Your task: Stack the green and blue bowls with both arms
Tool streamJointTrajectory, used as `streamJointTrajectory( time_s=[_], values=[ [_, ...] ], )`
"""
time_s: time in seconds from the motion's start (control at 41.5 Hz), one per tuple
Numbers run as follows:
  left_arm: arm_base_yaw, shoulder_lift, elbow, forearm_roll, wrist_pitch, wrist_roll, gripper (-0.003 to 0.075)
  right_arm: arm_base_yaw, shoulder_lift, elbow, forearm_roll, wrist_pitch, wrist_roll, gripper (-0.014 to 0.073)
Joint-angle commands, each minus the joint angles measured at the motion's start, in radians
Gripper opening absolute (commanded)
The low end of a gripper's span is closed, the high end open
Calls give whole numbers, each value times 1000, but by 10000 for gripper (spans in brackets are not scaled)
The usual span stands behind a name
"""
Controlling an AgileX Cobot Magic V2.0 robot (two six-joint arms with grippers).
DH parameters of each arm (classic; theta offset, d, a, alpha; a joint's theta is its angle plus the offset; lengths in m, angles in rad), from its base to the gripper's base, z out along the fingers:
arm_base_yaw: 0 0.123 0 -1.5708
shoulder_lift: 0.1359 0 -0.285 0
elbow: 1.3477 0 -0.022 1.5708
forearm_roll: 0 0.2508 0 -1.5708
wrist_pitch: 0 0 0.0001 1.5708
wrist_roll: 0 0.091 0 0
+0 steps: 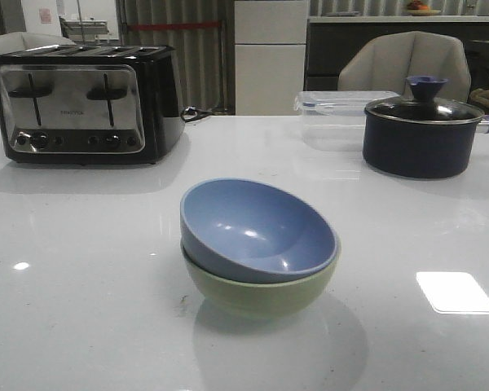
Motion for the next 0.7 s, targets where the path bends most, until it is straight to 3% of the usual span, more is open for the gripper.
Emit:
streamJointTrajectory(
  time_s=[0.0,0.409,0.554,0.674],
  values=[
    [2,-20,6,-8,-85,-11,93,-7,-9,-27,3,-50,-2,66],
    [2,-20,6,-8,-85,-11,93,-9,-18,-26,-3,-52,-3,66],
    [2,-20,6,-8,-85,-11,93,-97,-104,16,-17,-146,-7,66],
    [2,-20,6,-8,-85,-11,93,-239,-221,119,-17,-322,-7,66]
  ],
)
